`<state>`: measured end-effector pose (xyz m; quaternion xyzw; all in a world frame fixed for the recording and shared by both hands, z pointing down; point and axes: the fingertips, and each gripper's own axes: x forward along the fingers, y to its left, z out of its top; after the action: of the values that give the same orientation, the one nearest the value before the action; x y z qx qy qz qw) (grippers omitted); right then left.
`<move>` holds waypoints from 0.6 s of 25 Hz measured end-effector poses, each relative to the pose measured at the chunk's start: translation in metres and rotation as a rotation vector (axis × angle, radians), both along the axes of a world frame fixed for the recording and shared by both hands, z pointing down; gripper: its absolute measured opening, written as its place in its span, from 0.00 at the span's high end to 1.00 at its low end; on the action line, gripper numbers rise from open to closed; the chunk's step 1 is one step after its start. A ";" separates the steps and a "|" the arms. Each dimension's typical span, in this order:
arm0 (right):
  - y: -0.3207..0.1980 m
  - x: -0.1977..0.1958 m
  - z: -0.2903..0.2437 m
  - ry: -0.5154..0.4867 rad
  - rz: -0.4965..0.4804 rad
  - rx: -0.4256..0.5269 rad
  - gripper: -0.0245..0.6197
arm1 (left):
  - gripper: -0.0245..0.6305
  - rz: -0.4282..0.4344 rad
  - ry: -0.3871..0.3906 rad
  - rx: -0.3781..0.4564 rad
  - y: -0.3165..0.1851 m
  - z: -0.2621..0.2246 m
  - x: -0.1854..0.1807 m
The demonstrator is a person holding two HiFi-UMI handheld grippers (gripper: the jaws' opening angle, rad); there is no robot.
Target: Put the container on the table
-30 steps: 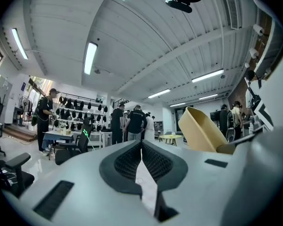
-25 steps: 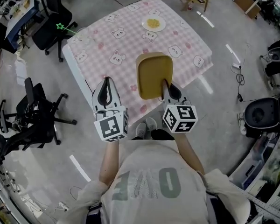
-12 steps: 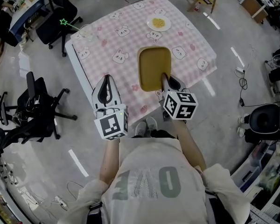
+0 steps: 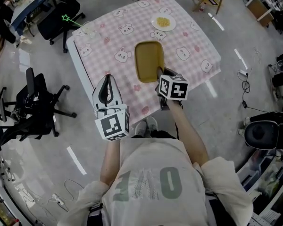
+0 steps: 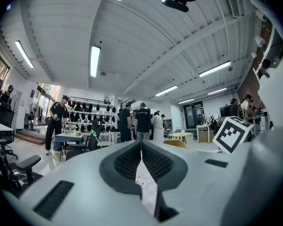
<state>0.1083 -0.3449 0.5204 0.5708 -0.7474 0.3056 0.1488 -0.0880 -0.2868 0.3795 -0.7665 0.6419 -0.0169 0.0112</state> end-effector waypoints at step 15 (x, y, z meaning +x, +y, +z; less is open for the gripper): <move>-0.031 -0.008 0.062 0.102 -0.031 -0.225 0.91 | 0.92 -0.042 -0.009 -0.031 -0.007 0.011 -0.017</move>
<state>0.1001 -0.3759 0.5828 0.5536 -0.7086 0.3558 0.2546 -0.1049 -0.2933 0.3907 -0.7530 0.6574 -0.0304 0.0020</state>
